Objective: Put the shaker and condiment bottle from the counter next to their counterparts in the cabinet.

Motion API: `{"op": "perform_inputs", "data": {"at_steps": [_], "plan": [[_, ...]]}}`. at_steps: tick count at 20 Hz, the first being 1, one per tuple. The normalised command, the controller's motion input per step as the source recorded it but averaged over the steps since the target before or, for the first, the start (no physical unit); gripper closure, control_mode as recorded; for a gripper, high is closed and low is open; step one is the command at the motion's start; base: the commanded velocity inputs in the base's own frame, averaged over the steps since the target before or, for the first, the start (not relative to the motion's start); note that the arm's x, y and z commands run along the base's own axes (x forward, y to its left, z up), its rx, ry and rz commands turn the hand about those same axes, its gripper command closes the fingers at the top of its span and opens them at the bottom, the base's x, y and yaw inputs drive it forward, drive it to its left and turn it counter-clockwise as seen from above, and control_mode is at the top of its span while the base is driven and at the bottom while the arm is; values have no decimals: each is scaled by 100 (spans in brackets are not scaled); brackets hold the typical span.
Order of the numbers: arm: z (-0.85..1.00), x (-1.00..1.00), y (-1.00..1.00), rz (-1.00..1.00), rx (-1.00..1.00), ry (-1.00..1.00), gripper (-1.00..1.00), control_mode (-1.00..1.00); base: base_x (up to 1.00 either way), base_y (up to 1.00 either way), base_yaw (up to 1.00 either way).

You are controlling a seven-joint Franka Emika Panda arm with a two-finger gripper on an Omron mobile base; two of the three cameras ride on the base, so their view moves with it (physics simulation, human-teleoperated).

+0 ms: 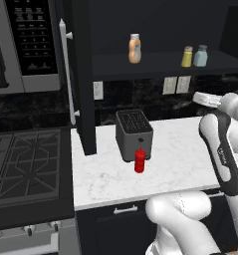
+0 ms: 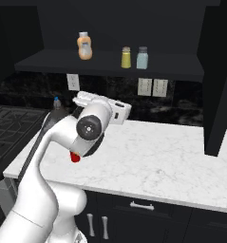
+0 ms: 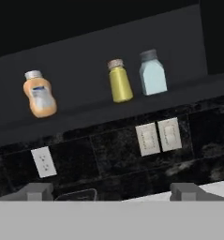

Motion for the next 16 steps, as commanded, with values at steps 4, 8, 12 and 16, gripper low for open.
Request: {"op": "perform_inputs", "data": {"at_steps": [4, 8, 12, 16], "plan": [[-94, -86, -15, 41, -10, 2, -100, -100, 0, 0, 0], [-100, -56, 18, 77, -2, 0, -100, -100, 0, 0, 0], [-100, -5, 26, 97, 0, 0, -100, -100, 0, 0, 0], [-100, -4, 32, 95, 0, 0, -100, -100, 0, 0, 0]]}}
